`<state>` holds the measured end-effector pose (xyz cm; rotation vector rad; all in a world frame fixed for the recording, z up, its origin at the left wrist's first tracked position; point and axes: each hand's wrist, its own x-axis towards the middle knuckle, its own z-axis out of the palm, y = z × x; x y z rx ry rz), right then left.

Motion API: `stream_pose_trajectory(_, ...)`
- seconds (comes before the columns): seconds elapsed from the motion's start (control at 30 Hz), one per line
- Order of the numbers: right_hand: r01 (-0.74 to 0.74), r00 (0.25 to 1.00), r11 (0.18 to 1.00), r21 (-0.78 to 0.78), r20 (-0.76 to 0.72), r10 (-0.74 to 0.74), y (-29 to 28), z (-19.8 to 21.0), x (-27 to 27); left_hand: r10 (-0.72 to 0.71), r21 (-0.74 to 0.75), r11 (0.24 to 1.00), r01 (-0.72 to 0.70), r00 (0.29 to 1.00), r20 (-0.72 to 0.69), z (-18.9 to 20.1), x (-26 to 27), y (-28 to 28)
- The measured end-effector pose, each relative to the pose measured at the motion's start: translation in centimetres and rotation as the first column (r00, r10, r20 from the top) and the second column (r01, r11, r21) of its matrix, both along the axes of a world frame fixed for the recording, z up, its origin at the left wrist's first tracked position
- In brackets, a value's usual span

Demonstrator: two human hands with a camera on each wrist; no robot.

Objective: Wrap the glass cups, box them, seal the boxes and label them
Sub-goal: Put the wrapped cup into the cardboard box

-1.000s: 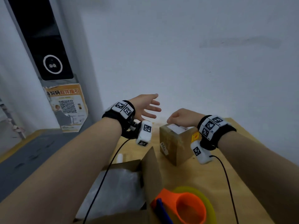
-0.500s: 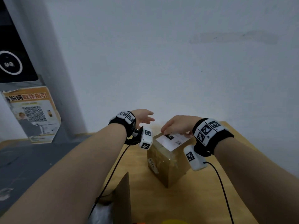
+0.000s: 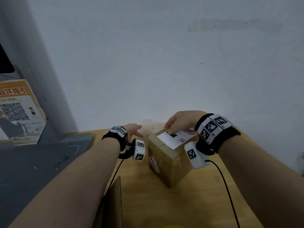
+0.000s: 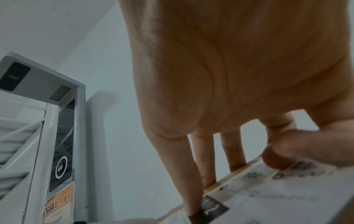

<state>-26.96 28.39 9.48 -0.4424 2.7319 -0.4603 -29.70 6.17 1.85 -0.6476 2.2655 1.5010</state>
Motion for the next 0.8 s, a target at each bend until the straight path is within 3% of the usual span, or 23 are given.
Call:
stream_pose_trajectory(0.17, -0.016, 0.999, 1.000, 0.009, -0.045, 0.016, 0.0, -0.2, 0.4, 0.071, 0.029, 0.997, -0.067, 0.983, -0.168, -1.4, -0.6, -1.9)
stream_pose_trajectory(0.3, 0.025, 0.996, 0.999, -0.022, -0.080, -0.027, -0.1, -0.5, 1.1, 0.211, 0.109, 0.976, -0.188, 0.940, -0.267, 2.4, 1.2, -2.6)
stream_pose_trajectory(0.43, 0.077, 0.996, 0.988, -0.133, -0.038, -0.083, 0.1, -0.5, 2.1, 0.152, 0.096, 0.988, -0.124, 0.901, -0.407, 7.7, 4.8, -3.1)
stream_pose_trajectory(0.47, 0.119, 0.992, 0.965, -0.234, -0.001, -0.123, 0.3, -0.3, 2.5, 0.147, 0.106, 0.988, -0.111, 0.886, -0.439, 9.0, 5.7, -3.2)
stream_pose_trajectory(0.53, 0.223, 0.973, 0.842, -0.491, 0.063, -0.221, 0.6, 0.6, 3.6, 0.152, 0.121, 0.987, -0.105, 0.850, -0.504, 11.4, 7.1, -3.3)
stream_pose_trajectory(0.6, 0.216, 0.962, 0.719, -0.661, 0.018, -0.273, 0.7, 2.0, 5.1, 0.142, 0.122, 0.989, -0.089, 0.818, -0.558, 13.4, 8.4, -3.2)
stream_pose_trajectory(0.7, 0.043, 0.941, 0.685, -0.727, -0.201, -0.272, -0.2, 4.1, 8.1, 0.101, 0.133, 0.991, -0.026, 0.795, -0.598, 15.3, 10.6, -2.5)
stream_pose_trajectory(0.8, -0.040, 0.941, 0.684, -0.728, -0.258, -0.219, -1.6, 5.6, 11.0, 0.076, 0.173, 0.984, 0.042, 0.781, -0.620, 16.7, 13.4, -1.6)
